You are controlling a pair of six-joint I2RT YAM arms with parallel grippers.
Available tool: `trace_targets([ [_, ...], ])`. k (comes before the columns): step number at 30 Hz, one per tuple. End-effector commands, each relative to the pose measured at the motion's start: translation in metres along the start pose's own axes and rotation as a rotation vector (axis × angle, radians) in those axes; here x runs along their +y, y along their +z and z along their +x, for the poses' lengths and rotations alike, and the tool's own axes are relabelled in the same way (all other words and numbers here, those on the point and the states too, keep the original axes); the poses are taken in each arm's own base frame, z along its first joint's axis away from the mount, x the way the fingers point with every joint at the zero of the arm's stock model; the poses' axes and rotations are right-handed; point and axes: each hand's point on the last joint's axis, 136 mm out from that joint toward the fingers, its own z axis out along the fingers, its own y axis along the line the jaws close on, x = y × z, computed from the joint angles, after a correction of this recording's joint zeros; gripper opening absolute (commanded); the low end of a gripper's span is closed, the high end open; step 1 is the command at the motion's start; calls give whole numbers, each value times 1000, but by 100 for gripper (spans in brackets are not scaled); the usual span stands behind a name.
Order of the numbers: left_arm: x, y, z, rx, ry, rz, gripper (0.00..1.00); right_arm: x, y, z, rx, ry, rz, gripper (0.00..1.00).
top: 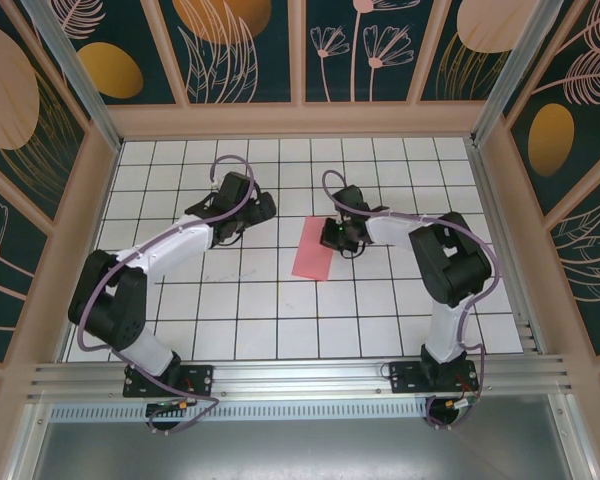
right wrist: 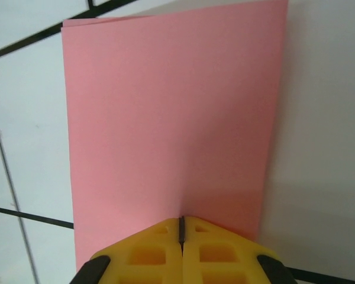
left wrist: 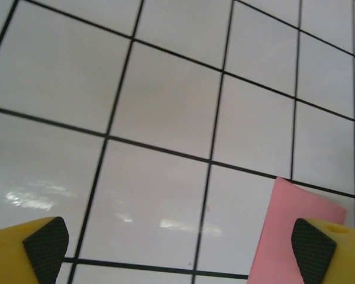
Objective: Fold a paper plane with a square sheet of paper (pick it up from the middle)
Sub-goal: Rotate the paper at the center of the table.
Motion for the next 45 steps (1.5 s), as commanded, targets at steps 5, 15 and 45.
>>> trace_targets([
  [5, 9, -17, -4, -33, -83, 56, 99, 43, 21, -2, 6, 156, -18, 6],
  [15, -2, -14, 25, 46, -186, 210, 90, 59, 31, -39, 14, -50, 13, 7],
  [45, -100, -13, 125, 374, -206, 581, 33, -38, -57, -48, -304, 324, 31, 5],
])
